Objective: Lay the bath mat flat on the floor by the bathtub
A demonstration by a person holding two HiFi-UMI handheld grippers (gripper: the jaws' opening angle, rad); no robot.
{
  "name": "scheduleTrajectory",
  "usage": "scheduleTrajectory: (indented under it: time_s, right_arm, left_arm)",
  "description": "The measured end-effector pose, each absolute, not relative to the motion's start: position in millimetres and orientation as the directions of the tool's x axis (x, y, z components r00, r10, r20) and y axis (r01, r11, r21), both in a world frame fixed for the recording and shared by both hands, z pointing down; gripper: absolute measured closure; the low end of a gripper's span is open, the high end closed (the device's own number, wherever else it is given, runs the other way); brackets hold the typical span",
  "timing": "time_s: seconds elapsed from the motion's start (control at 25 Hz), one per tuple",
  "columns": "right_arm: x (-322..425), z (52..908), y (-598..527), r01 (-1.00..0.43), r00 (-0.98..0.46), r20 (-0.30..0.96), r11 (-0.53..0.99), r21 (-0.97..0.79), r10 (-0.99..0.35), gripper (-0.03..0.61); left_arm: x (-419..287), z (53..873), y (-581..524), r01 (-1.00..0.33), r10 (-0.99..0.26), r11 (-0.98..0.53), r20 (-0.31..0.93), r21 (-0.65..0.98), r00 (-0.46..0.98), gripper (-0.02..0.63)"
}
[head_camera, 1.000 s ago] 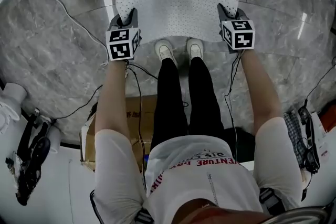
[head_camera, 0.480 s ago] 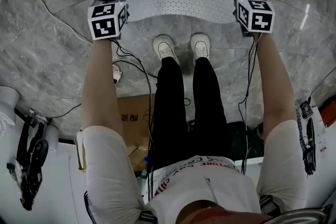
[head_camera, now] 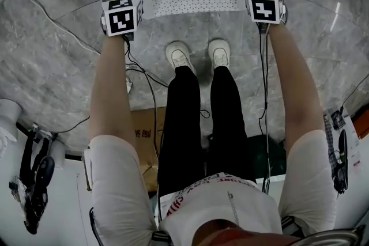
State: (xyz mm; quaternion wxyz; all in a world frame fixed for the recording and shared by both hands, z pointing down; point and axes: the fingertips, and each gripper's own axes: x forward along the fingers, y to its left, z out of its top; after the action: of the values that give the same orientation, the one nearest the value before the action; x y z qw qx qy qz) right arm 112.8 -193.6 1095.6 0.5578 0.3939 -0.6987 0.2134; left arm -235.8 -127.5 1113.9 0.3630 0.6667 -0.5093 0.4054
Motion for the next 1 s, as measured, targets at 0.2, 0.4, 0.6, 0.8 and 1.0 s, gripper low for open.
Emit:
scheduleTrajectory:
  time_s: [0.2, 0.4, 0.6, 0.8, 1.0]
  right_arm:
    - [121, 1094, -181, -0.798, -0.086, 0.94, 0.588, 0.132, -0.329, 0.406]
    - [141, 1070, -170, -0.849, -0.08, 0.941, 0.517, 0.108, -0.328, 0.382]
    - [132, 1011, -172, -0.888, -0.151, 0.913, 0.457, 0.043, -0.38, 0.382]
    - [108, 954, -179, -0.892, -0.208, 0.893, 0.452, -0.006, -0.4, 0.46]
    - [80, 891, -171, -0.858, -0.309, 0.868, 0.507, -0.079, -0.388, 0.568]
  left_arm:
    - [-269, 1105, -124, -0.991, -0.454, -0.132, 0.889, 0.002, 0.062, 0.278]
    - [-291, 1077, -103, -1.0, -0.408, 0.015, 0.913, 0.026, 0.018, 0.276]
    - [-272, 1015, -110, -0.998, -0.435, -0.017, 0.899, 0.055, 0.057, 0.427]
    - [-241, 947, -132, -0.993, -0.501, -0.071, 0.858, 0.09, 0.114, 0.548]
    - [-218, 883, -126, -0.993, -0.561, -0.032, 0.82, 0.114, 0.112, 0.603]
